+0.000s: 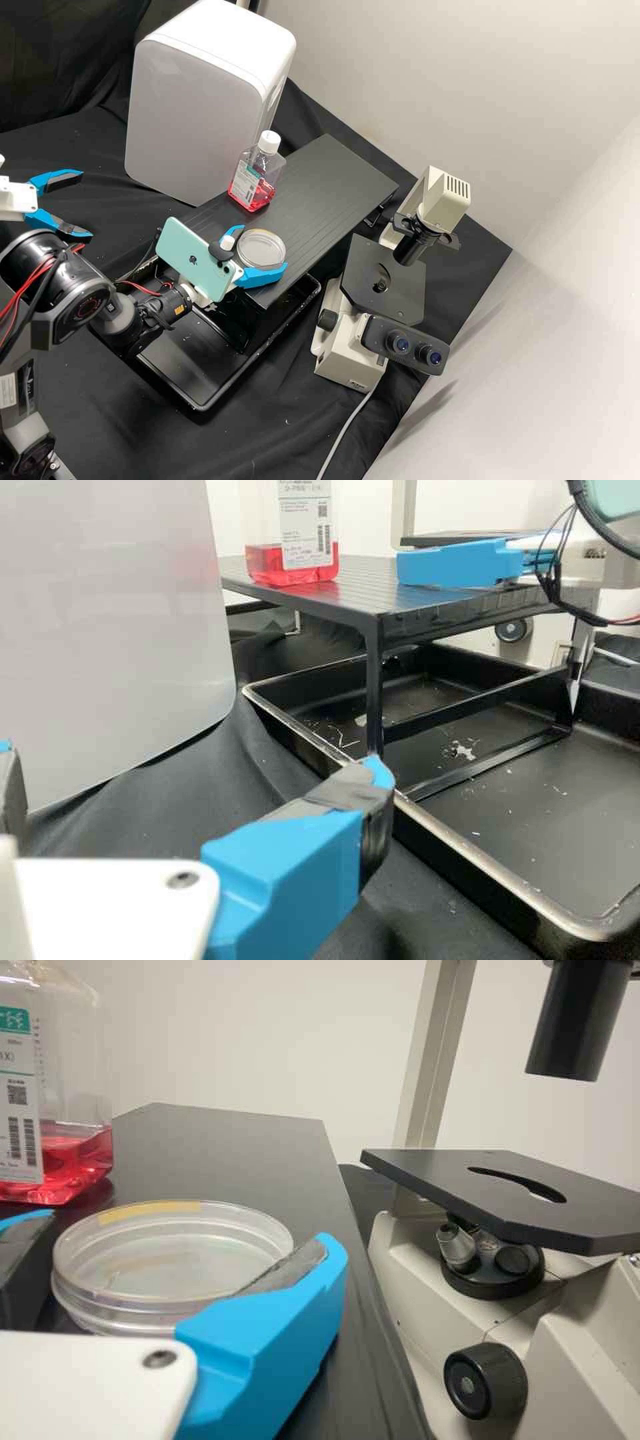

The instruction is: Remove the lid from the petri dish

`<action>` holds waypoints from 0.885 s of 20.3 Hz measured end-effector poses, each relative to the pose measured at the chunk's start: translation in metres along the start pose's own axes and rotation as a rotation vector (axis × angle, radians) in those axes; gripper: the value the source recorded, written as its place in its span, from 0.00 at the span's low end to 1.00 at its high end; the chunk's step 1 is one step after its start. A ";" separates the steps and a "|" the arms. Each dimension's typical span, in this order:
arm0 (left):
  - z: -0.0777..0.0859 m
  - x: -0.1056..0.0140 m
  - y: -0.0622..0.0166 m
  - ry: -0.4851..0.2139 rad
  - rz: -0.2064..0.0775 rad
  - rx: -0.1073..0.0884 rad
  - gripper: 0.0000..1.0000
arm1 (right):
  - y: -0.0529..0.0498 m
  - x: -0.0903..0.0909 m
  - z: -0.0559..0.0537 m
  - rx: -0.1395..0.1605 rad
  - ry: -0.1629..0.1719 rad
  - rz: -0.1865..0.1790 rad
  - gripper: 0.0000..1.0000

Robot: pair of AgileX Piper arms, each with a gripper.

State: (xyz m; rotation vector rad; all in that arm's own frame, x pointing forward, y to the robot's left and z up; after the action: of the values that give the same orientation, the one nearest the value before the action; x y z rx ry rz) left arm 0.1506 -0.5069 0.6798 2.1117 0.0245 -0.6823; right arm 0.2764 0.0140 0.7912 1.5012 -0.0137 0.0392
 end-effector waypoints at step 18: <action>0.000 0.000 0.0000 0.000 0.000 0.000 1.00 | 0.010 -0.002 -0.001 0.002 0.002 0.038 1.00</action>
State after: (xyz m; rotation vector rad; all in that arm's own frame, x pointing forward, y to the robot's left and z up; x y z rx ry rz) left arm 0.1506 -0.5069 0.6798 2.1117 0.0245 -0.6823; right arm 0.2735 0.0162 0.8015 1.5033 -0.0405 0.0715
